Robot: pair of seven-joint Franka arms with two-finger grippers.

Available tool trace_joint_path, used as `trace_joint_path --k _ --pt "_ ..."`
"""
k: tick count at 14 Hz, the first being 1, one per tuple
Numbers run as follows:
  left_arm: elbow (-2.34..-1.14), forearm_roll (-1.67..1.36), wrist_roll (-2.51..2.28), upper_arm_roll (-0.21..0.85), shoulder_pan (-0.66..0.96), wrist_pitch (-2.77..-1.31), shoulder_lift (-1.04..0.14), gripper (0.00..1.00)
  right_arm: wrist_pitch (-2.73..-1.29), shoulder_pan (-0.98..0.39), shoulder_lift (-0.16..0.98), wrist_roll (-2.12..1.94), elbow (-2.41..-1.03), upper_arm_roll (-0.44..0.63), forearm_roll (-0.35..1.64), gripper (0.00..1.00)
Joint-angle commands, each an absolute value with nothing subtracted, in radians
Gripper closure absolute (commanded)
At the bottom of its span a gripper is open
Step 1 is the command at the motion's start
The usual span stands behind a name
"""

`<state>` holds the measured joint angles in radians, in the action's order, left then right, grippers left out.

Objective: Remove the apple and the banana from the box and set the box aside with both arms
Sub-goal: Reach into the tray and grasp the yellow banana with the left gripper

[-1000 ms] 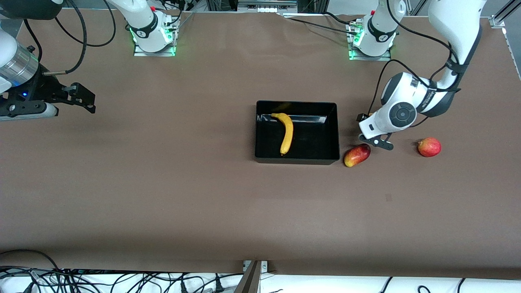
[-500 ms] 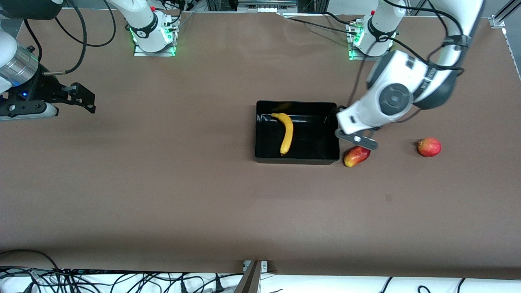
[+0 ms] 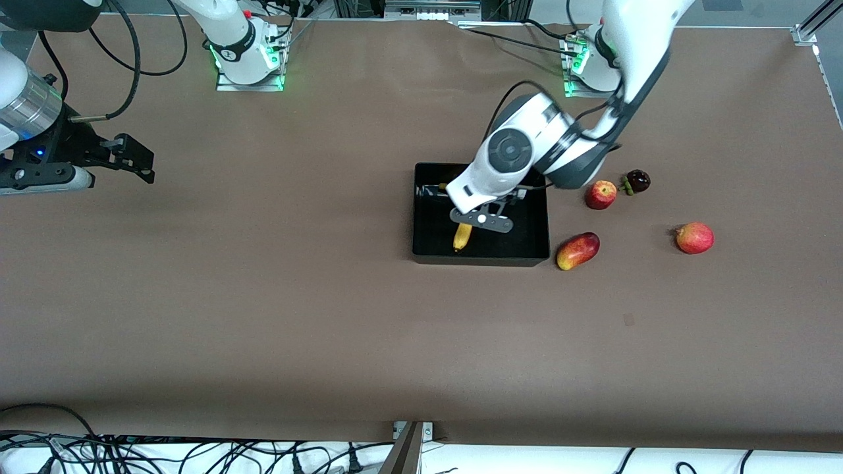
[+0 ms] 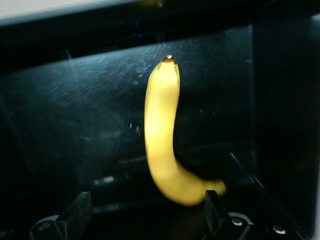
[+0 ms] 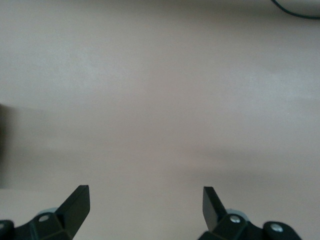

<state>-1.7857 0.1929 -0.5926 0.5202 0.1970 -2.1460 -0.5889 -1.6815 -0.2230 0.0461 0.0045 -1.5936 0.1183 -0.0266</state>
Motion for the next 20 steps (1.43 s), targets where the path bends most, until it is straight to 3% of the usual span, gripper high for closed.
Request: trace_joint_path --k 1,6,10,11,12,15,20 --pt "-1.750 0.339 -0.717 0.515 0.224 -2.198 -0.681 0.00 -1.677 -0.218 0.052 0.014 -1.577 0.114 -0.038 0.00" --pt "-1.756 0.350 -0.758 0.511 0.244 -2.293 -0.741 0.00 -1.677 -0.218 0.052 0.014 -1.577 0.114 -0.038 0.00" --pt "-1.756 0.351 -0.753 0.508 0.247 -2.327 -0.775 0.74 -1.675 -0.218 0.052 0.014 -1.577 0.114 -0.038 0.00" --pt "-1.756 0.351 -0.743 0.508 0.244 -2.326 -0.772 0.88 -1.675 -0.218 0.052 0.014 -1.577 0.114 -0.038 0.00" --pt "-1.755 0.351 -0.741 0.509 0.239 -2.319 -0.767 0.95 -1.675 -0.218 0.052 0.014 -1.577 0.114 -0.038 0.00" --pt "-1.740 0.350 -0.742 0.512 0.232 -2.271 -0.730 0.95 -1.674 -0.218 0.052 0.014 -1.577 0.114 -0.038 0.00" --pt "-1.597 0.324 -0.698 0.520 0.230 -1.995 -0.658 0.96 -1.674 -0.218 0.052 0.014 -1.577 0.114 -0.038 0.00"
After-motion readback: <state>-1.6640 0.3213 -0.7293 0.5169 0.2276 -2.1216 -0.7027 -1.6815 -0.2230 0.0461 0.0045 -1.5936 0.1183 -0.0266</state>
